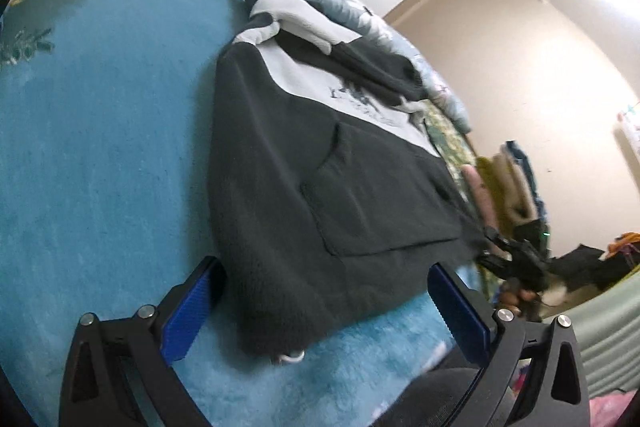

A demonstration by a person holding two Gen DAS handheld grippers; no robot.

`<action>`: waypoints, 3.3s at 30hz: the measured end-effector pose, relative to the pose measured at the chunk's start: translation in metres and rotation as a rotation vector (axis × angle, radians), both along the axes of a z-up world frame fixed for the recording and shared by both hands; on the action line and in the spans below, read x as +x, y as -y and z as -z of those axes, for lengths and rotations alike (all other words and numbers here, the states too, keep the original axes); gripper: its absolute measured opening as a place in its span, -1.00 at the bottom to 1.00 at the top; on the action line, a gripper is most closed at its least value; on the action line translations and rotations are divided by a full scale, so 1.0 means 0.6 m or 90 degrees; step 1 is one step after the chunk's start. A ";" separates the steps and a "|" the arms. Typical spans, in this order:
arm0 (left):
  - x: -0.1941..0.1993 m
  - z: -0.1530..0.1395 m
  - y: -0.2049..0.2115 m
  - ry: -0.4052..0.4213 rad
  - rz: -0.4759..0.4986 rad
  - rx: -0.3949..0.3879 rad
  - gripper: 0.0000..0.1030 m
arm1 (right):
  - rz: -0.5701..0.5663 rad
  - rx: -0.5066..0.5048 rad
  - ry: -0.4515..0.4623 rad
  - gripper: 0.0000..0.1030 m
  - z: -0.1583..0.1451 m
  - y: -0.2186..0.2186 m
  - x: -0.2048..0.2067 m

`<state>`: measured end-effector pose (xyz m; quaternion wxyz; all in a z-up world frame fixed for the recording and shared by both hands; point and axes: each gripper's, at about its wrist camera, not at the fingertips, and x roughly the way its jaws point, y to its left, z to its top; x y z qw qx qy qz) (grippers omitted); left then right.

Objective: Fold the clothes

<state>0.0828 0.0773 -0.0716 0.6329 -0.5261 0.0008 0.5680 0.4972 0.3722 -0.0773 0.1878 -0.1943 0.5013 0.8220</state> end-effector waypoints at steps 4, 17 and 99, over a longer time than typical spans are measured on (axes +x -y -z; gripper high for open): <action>-0.001 -0.003 -0.017 0.005 -0.013 -0.008 0.99 | -0.002 -0.014 0.002 0.07 0.001 -0.027 -0.029; -0.014 0.018 0.023 0.060 -0.092 -0.061 -0.47 | 0.004 -0.042 -0.005 -0.64 0.016 -0.008 -0.019; -0.239 0.025 -0.295 0.176 -0.228 -0.051 0.52 | 0.139 -0.100 -0.038 -0.01 -0.001 -0.230 -0.204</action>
